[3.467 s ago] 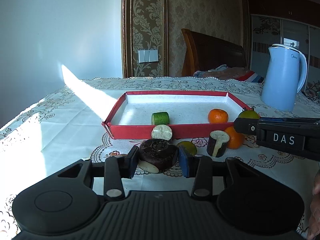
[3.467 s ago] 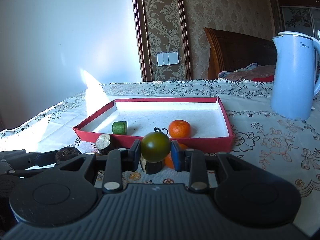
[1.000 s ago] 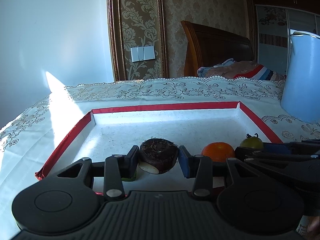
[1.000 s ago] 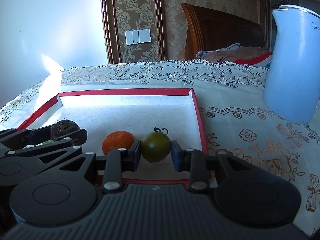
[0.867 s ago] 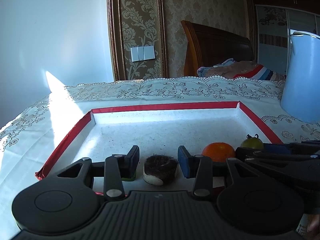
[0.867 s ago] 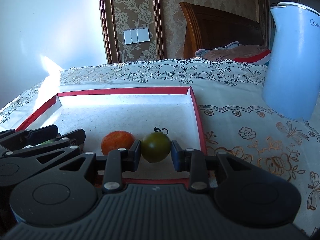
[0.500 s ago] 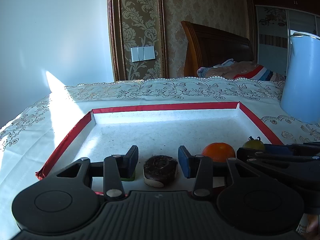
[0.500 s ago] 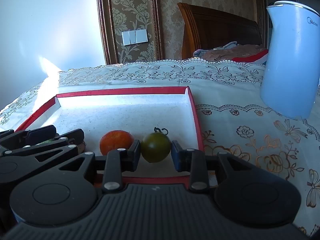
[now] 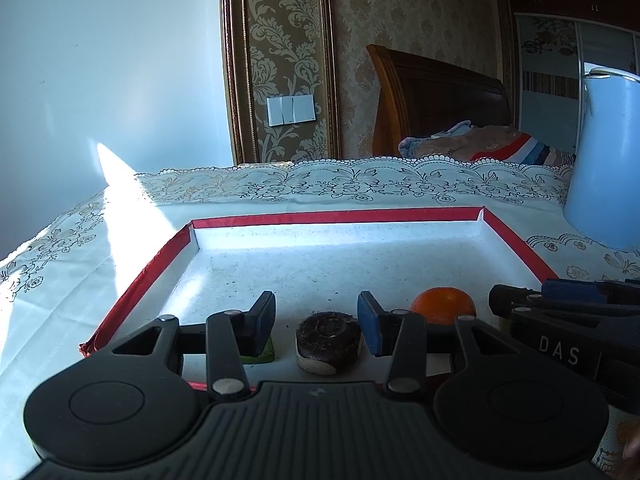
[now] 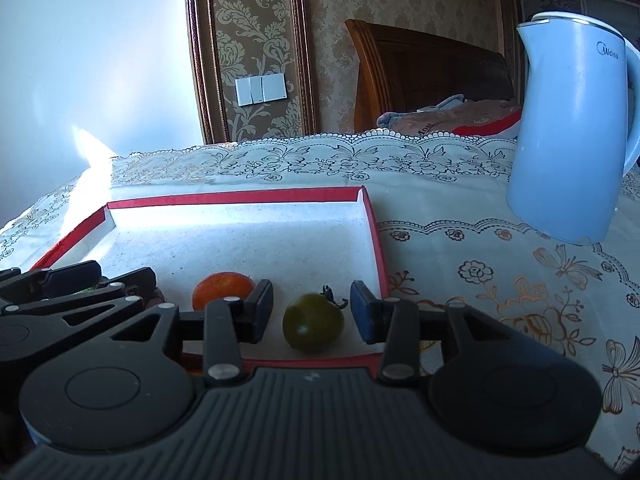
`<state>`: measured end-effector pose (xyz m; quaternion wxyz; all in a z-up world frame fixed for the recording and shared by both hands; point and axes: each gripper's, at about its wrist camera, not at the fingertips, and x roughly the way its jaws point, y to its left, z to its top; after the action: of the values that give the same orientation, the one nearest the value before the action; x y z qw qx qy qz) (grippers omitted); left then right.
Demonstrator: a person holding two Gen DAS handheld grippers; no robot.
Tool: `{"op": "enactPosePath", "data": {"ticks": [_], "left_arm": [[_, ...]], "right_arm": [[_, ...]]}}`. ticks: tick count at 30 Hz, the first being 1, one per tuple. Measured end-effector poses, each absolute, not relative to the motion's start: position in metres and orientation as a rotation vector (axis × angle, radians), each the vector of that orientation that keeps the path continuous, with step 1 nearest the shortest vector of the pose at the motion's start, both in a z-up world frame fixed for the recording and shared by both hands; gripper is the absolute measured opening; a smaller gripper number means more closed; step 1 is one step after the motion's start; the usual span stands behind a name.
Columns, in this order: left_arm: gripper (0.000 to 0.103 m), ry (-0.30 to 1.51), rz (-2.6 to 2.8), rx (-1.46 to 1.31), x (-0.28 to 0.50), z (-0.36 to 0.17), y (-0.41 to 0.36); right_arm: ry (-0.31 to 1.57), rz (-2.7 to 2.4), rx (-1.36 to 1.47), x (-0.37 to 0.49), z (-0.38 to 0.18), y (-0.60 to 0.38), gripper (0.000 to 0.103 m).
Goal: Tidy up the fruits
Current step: 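Open the left tool to drop the dark fruit while the right tool releases the green fruit, then move both tools out of the tray back to the fruits beside it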
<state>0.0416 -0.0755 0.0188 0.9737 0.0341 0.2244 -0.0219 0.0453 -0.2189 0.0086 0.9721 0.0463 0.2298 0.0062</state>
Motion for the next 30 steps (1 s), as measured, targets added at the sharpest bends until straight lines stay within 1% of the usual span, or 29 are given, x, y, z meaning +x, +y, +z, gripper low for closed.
{"op": "enactPosePath", "data": {"ticks": [2,3,4,6,7,8,14,16,18,22,30], "left_arm": [[0.044,0.449,-0.044,0.047,0.04,0.022,-0.07],[0.047,0.444,-0.042,0.041,0.038,0.023,-0.067],[0.054,0.438,-0.04,0.032,0.035,0.025,-0.064],[0.061,0.413,-0.037,0.012,0.028,0.029,-0.056],[0.062,0.398,-0.037,0.001,0.024,0.032,-0.052],[0.062,0.383,-0.04,-0.011,0.019,0.034,-0.047],[0.063,0.328,-0.062,-0.022,-0.019,0.037,-0.013],[0.074,0.319,-0.071,-0.039,-0.032,0.037,0.003],[0.078,0.311,-0.062,-0.057,-0.043,0.038,0.02],[0.078,0.335,-0.049,-0.058,-0.06,0.036,0.048],[0.078,0.346,0.014,-0.018,-0.085,0.024,0.081]], "right_arm": [[0.442,0.012,0.101,0.041,0.011,-0.221,0.04],[0.432,0.01,0.107,0.039,0.012,-0.222,0.04],[0.422,0.009,0.111,0.036,0.013,-0.223,0.04],[0.397,0.004,0.121,0.031,0.016,-0.227,0.041],[0.385,0.001,0.126,0.028,0.018,-0.228,0.049],[0.371,-0.002,0.134,0.025,0.019,-0.23,0.055],[0.342,0.036,0.173,0.001,0.023,-0.24,0.055],[0.361,0.063,0.185,-0.008,0.019,-0.241,0.055],[0.388,0.091,0.192,-0.015,0.015,-0.242,0.055],[0.433,0.161,0.159,-0.024,0.014,-0.237,0.055],[0.501,0.211,-0.042,-0.033,0.01,-0.202,0.055]]}}
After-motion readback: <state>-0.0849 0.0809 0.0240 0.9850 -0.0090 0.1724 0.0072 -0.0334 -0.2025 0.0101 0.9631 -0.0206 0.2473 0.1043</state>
